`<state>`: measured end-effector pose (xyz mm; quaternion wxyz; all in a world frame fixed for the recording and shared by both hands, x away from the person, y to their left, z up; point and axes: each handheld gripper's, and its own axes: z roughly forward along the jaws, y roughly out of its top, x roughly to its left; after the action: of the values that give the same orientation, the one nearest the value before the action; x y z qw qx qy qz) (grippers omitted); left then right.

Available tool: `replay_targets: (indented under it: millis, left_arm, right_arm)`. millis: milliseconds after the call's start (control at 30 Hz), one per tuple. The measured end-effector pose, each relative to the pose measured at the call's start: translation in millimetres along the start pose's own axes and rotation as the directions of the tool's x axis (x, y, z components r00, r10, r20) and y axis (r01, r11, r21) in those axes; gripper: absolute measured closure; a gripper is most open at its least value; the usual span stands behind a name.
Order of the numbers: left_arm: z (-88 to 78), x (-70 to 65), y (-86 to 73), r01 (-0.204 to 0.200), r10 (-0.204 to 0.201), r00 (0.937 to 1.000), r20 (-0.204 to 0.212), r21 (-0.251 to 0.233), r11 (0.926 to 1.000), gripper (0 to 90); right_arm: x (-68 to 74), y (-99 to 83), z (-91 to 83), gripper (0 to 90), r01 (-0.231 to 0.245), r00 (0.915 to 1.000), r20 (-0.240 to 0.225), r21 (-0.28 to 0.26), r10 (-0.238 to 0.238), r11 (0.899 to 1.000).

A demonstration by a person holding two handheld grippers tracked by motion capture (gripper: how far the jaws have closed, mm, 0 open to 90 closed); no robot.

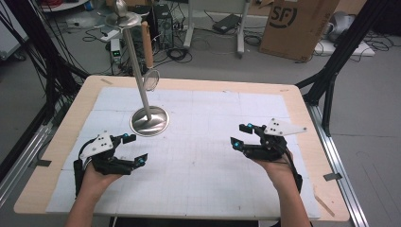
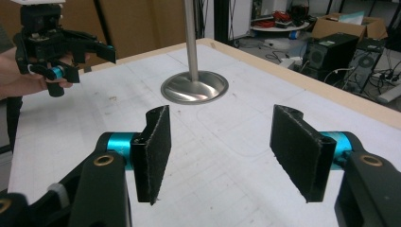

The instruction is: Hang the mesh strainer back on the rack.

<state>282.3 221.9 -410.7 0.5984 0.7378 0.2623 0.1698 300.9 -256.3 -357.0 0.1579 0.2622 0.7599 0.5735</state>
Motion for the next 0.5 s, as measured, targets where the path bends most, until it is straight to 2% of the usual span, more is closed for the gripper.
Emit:
replay_targets:
  millis: [500]
  left_arm:
    - [0.8, -0.1, -0.3, -0.003, 0.003, 1.0000, 0.003, 0.005, 1.0000, 15.0]
  right_arm:
    - [0.6, -41.1, -7.9, 34.0, -0.049, 0.9986, 0.022, 0.004, 0.049, 0.999]
